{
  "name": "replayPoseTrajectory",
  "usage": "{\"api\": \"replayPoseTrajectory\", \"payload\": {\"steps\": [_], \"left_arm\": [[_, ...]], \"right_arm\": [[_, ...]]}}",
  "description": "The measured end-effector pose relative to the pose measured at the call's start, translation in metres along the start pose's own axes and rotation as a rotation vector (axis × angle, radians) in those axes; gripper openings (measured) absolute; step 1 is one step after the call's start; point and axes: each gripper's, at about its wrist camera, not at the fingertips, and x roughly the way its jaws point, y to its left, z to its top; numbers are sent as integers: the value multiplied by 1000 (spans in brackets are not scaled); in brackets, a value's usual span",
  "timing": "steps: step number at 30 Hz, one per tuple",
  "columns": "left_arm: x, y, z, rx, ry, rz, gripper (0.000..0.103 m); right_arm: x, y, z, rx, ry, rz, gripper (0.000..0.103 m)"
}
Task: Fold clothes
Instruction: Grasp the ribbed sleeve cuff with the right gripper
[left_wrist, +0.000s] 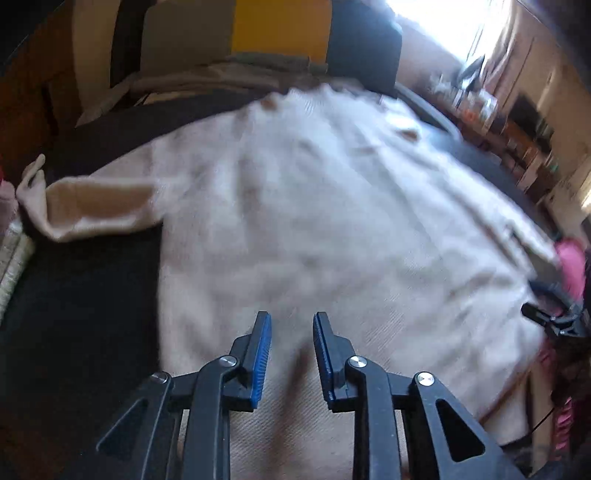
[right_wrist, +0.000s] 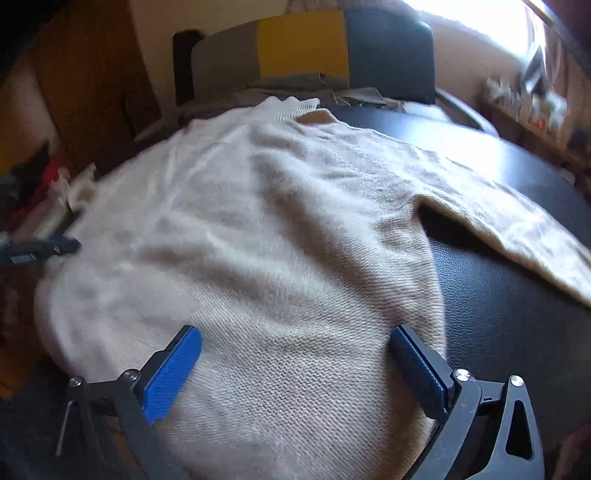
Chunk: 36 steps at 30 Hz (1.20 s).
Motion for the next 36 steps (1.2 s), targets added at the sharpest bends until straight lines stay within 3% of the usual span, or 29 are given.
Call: {"api": "replayPoseTrajectory", "payload": {"steps": [4,7,12,16,23,25,26,27,29,31,36], "left_arm": [[5,-17,18,62,-60,52,24],[20,-29,27,91,-40,59,24],[43,-34,24,106,16,61,24],[47,-34,23,97,8,77,27],[49,-33,24,81,-2,65,34],[49,-34,23,94,-6,68,38],[49,-35,23,100,-7,70,40],[49,-36,22,106,-9,72,42],[49,-38,22,114,-12,73,44],[50,-39,22,116,-16,72,44],[49,-35,24,95,-12,45,44]], "right_arm": [[-48,-90,-3,338,-168,-75,101],[-83,-165,-9,603,-293,-158,101],[-102,-279,-30,898,-317,-382,97],[-95,-304,-24,951,-320,-411,88],[-83,-349,-15,1042,-325,-463,89],[-79,-361,-13,1068,-326,-478,74],[-78,-368,-11,1081,-327,-486,41],[-76,-374,-10,1094,-328,-493,17],[-72,-387,-7,1120,-329,-508,14],[-70,-389,-5,1145,-345,-448,12],[-57,-331,43,991,-399,-187,12]]}}
